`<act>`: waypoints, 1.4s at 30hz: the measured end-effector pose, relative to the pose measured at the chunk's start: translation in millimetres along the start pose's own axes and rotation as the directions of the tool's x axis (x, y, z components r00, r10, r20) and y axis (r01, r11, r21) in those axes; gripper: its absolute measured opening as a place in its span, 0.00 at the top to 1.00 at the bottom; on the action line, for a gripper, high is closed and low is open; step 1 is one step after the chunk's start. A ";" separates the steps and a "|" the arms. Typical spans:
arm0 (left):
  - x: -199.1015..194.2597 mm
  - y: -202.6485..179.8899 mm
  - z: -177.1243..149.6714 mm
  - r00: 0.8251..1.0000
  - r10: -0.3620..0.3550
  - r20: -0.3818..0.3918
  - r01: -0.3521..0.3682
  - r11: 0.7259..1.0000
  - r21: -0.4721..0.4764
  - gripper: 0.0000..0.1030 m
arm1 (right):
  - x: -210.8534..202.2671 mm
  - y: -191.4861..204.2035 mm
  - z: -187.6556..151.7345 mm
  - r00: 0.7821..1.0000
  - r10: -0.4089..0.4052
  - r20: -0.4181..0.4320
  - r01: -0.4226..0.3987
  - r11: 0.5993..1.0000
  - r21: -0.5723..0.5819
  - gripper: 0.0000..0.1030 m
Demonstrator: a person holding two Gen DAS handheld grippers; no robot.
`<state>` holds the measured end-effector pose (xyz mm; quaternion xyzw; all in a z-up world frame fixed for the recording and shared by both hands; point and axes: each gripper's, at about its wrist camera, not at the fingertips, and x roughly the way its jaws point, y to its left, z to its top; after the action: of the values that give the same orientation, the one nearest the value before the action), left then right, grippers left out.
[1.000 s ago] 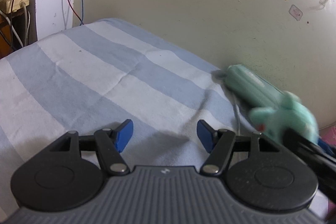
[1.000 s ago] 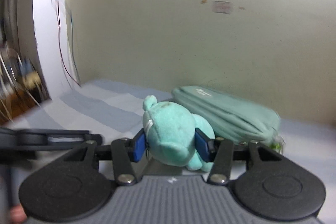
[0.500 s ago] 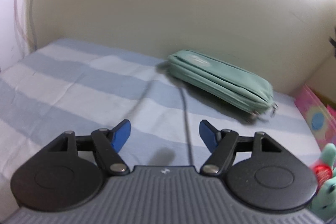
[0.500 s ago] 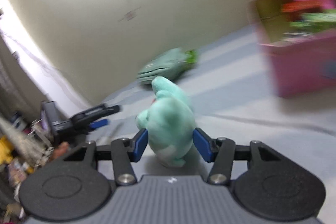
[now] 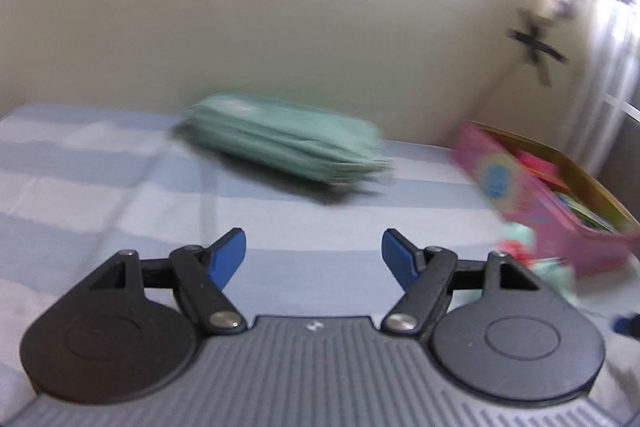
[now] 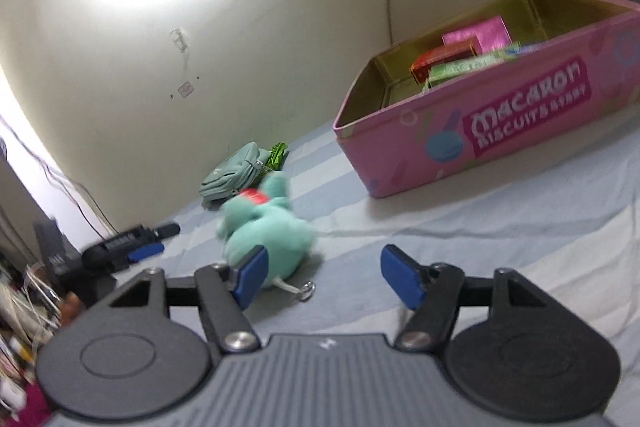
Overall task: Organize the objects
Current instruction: 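Carry the teddy bear over the tin and lower it inside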
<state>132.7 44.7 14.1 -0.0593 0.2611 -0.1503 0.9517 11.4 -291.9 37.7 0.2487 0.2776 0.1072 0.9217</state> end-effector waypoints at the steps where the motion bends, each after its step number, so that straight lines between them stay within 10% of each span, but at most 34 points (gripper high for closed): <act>1: -1.5 -11.1 -0.4 0.999 -0.033 0.001 0.033 0.999 0.024 0.26 | 0.7 2.5 -0.5 1.000 0.000 0.000 0.000 1.000 -0.022 0.36; 12: 14.9 -77.8 -4.1 0.965 -0.251 -0.076 0.257 0.962 0.090 0.08 | 30.3 57.8 -18.7 0.996 -0.018 -0.092 -0.015 0.937 -0.349 0.35; 20: 45.9 -97.1 -22.1 0.935 -0.294 -0.199 0.314 0.947 0.074 0.19 | 77.4 64.9 -8.8 0.986 -0.008 -0.164 -0.050 0.937 -0.345 0.42; 28: 19.7 -135.3 13.2 0.937 -0.335 -0.102 0.348 0.924 0.157 0.26 | 51.3 66.1 4.3 0.999 -0.003 0.032 0.015 0.926 -0.376 0.52; 37: 59.2 -229.6 51.0 0.927 -0.373 -0.045 0.368 0.878 0.306 0.25 | 24.1 22.1 64.3 0.967 -0.098 0.234 0.165 0.944 -0.286 0.51; 42: 97.2 -252.3 61.7 0.954 -0.296 -0.051 0.295 0.894 0.337 0.15 | 45.1 -4.4 88.4 0.957 -0.160 0.243 0.223 0.939 -0.262 0.45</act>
<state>179.6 -223.2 68.7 0.0672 0.2182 -0.3359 0.9138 98.7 -315.8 78.5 0.0944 0.1795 0.0278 0.9788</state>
